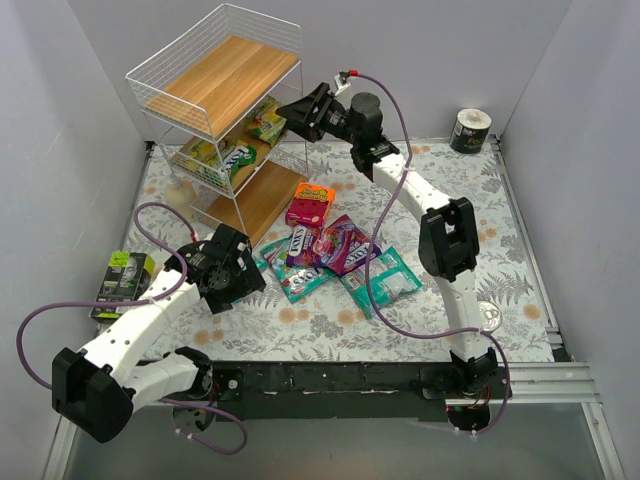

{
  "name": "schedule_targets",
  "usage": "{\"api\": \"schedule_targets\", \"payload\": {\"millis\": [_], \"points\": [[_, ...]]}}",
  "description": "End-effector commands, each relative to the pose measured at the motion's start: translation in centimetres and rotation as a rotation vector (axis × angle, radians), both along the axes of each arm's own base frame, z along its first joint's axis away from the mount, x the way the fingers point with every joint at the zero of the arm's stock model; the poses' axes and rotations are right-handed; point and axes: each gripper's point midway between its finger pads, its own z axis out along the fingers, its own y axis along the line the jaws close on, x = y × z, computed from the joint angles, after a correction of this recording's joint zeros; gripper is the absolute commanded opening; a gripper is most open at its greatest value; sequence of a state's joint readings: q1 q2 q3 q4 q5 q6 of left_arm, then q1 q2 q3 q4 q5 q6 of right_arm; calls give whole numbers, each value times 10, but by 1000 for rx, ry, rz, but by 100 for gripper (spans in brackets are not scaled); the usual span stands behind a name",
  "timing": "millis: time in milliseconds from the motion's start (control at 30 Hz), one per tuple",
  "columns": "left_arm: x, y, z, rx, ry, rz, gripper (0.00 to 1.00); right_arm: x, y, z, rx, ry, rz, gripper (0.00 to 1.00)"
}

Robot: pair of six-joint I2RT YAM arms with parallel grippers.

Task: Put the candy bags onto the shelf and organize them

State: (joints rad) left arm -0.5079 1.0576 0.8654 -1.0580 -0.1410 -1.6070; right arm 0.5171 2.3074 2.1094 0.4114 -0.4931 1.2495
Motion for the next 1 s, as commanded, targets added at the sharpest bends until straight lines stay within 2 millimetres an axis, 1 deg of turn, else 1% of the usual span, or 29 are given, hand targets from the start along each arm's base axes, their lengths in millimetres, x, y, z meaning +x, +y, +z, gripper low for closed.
{"api": "schedule_targets", "payload": {"millis": [0,33,67,133,233,333,367,433,467,500,533,633,667,700,733,767,800,833,867,900,933,967], "points": [[11,-4,8,-16,-52,-5,80,-27,-19,61,-2,-144,-5,73],[12,-5,8,-21,-56,-5,80,-27,-20,55,-21,-131,-14,71],[11,-5,6,-23,-51,-5,80,-30,-23,55,-44,-115,-19,70],[12,-6,5,-29,-54,-9,80,-29,-26,51,-82,-122,-42,65],[12,-9,3,-41,-53,-13,80,-30,-29,41,-121,-107,-51,60],[13,-11,3,-46,-53,-20,80,-25,-24,34,-120,-93,-44,54],[13,-11,2,-44,-51,-20,81,-22,-21,23,-127,-76,-39,53],[13,-10,2,-42,-48,-21,81,-19,-17,23,-117,-72,-42,51],[12,-10,2,-41,-49,-21,81,-15,-15,17,-122,-69,-43,51],[13,-10,3,-38,-51,-21,81,-14,-14,23,-118,-86,-43,50],[13,-9,3,-39,-53,-21,80,-13,-13,22,-130,-75,-47,51],[13,-8,5,-30,-59,-20,81,-15,-15,28,-139,-104,-50,52],[14,-8,6,-30,-62,-22,81,-18,-18,36,-147,-130,-60,52],[14,-8,5,-26,-60,-25,81,-20,-21,39,-157,-140,-69,53],[15,-8,5,-26,-62,-24,81,-19,-25,30,-182,-125,-88,55],[16,-9,6,-26,-65,-28,81,-25,-30,41,-186,-146,-101,56],[15,-8,4,-21,-57,-28,81,-26,-35,40,-208,-152,-118,56],[17,-8,5,-20,-59,-31,81,-26,-39,29,-237,-130,-138,57],[18,-9,4,-21,-60,-32,81,-32,-45,41,-238,-149,-151,58],[17,-9,3,-16,-55,-35,81,-33,-49,40,-257,-151,-166,59],[18,-9,3,-17,-56,-38,81,-33,-53,33,-283,-127,-180,60],[19,-10,3,-20,-56,-38,81,-37,-56,37,-292,-133,-185,61]]}}
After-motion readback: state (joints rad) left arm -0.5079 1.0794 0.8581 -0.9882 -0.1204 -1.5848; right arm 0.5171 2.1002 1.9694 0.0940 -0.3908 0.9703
